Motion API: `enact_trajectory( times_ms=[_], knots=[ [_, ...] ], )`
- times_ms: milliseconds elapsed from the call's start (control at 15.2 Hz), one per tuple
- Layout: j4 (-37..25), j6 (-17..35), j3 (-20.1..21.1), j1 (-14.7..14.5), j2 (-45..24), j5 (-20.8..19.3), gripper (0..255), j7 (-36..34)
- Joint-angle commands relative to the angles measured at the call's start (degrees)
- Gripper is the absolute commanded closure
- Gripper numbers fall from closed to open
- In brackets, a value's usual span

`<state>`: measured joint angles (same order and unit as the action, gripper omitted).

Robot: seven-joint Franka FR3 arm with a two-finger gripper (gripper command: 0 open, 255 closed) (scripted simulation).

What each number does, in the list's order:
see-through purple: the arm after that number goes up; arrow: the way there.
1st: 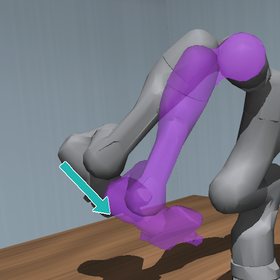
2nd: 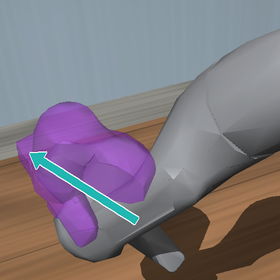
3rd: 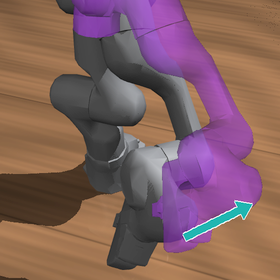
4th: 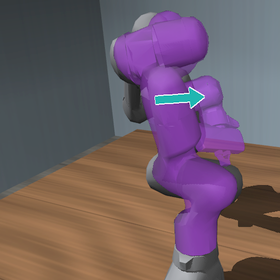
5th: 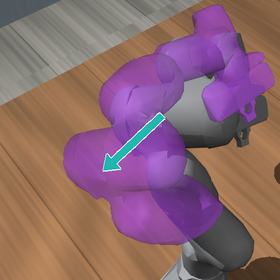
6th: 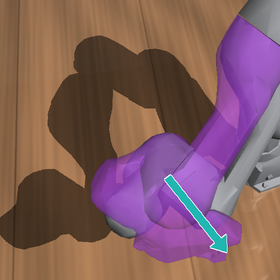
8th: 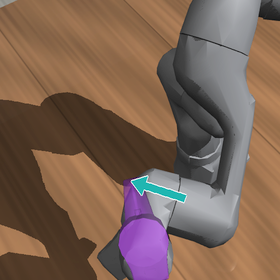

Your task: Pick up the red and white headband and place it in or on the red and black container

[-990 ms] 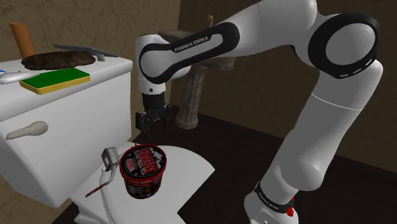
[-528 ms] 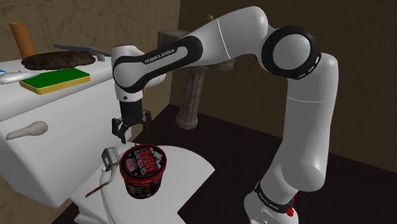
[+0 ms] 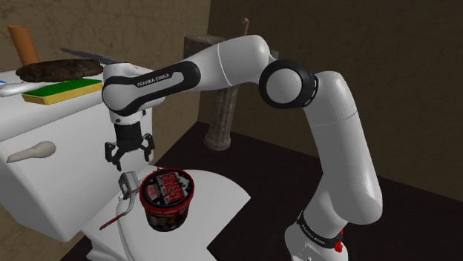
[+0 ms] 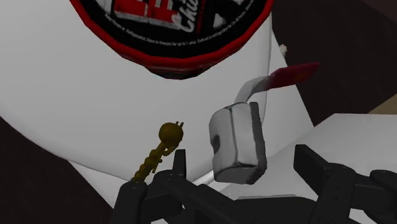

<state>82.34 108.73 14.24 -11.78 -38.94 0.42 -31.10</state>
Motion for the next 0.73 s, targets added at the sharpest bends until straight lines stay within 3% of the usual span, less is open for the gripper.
enact_trajectory(
  times_ms=[0, 660],
  knots=[
    [-8.13, -1.76, -0.53, -1.21, -6.19, -0.39, 0, -1.26],
    [-4.18, 3.37, -2.48, -2.82, -7.15, 0.91, 0, -0.58]
  ],
)
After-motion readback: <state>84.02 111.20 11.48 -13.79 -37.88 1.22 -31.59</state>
